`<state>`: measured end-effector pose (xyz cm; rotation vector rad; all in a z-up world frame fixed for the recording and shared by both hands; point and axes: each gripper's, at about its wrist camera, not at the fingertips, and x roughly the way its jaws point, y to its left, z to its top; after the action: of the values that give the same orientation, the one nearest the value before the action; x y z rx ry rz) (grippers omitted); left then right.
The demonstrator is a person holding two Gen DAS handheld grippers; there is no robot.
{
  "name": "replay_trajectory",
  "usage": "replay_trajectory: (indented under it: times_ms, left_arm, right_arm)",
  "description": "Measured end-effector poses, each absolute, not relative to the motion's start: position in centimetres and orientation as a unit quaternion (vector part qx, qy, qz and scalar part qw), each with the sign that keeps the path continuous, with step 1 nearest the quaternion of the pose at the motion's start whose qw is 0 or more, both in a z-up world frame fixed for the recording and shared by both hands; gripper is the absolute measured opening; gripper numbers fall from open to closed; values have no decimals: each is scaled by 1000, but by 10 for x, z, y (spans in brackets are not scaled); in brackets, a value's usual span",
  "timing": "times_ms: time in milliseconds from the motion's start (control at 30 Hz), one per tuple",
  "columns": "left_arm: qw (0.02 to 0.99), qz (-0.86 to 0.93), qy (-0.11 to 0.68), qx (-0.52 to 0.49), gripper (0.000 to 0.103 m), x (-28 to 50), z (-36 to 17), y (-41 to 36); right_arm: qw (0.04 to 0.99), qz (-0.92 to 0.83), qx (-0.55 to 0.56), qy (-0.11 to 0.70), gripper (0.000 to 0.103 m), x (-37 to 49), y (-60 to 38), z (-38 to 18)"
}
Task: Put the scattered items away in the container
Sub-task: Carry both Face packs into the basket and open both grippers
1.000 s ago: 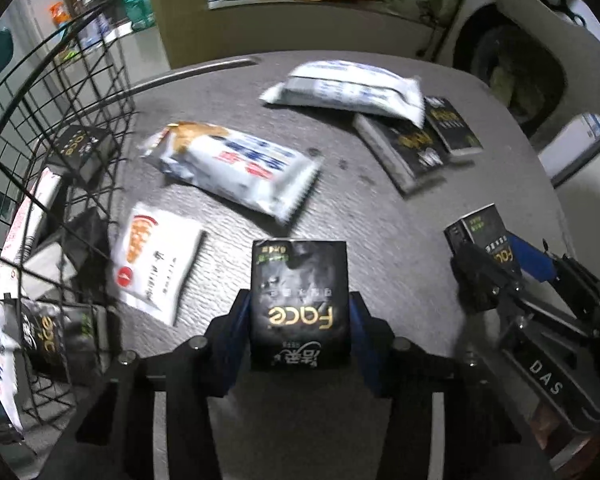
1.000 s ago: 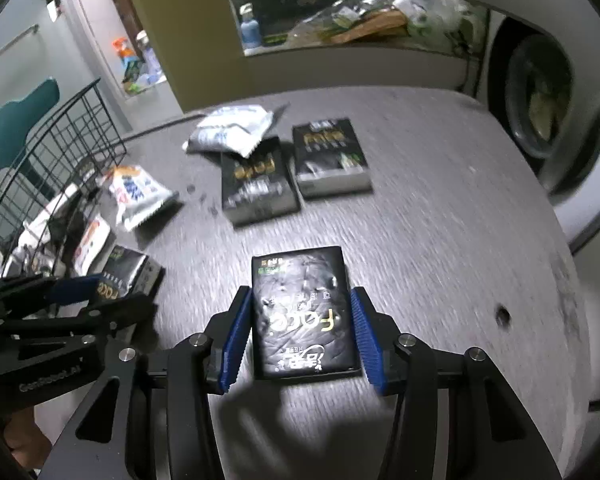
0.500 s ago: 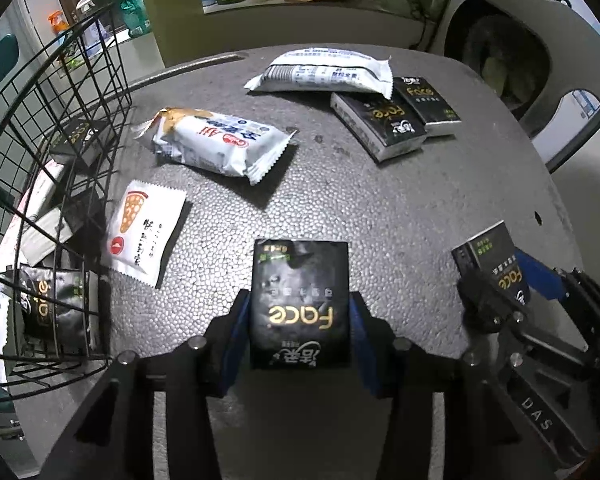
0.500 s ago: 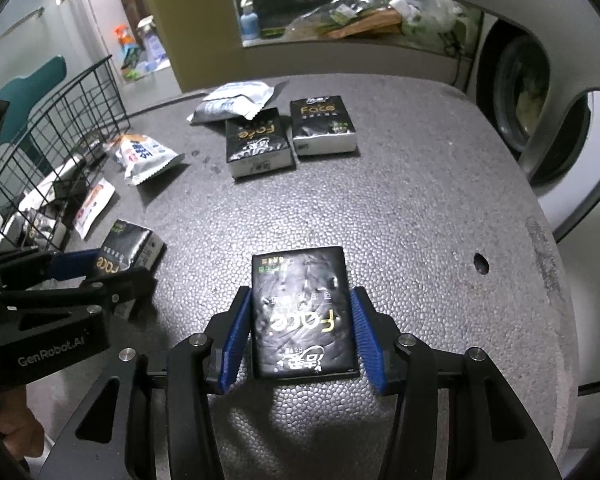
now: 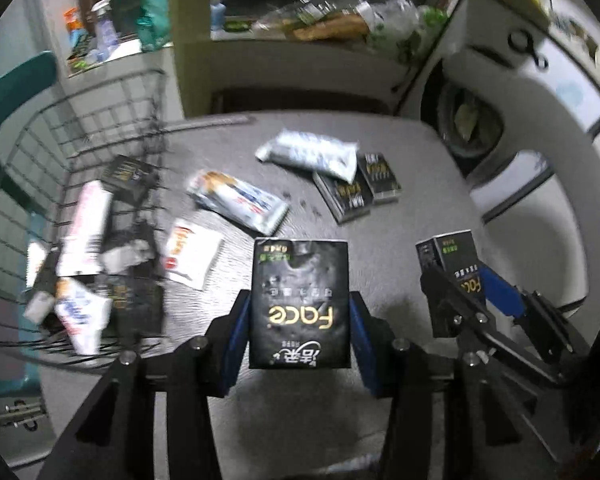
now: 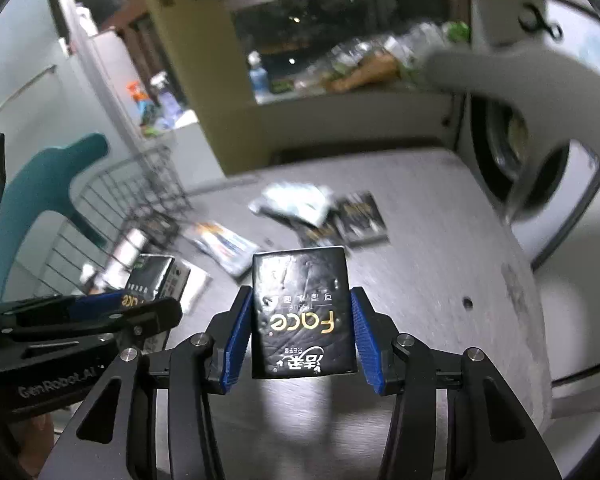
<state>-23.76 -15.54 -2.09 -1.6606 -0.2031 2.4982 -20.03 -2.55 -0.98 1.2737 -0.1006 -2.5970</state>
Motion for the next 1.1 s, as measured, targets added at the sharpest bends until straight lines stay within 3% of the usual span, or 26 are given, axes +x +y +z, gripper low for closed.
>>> replay_trajectory:
  times_ms: [200, 500, 967, 1100]
  left_arm:
    - [15, 852, -77, -518, 52, -223, 31, -235]
    - [-81, 828, -120, -542, 52, -221, -8, -348]
    - [-79, 810, -151, -560, 54, -235, -34, -362]
    - [-80, 814, -155, -554, 60, -236, -28, -359]
  right_arm:
    - [198, -885, 421, 1, 48, -194, -114, 21]
    - [283, -842, 457, 49, 48, -201, -232, -15]
    - [300, -826, 472, 68, 49, -210, -257, -41]
    - [295, -828, 476, 37, 49, -218, -236, -38]
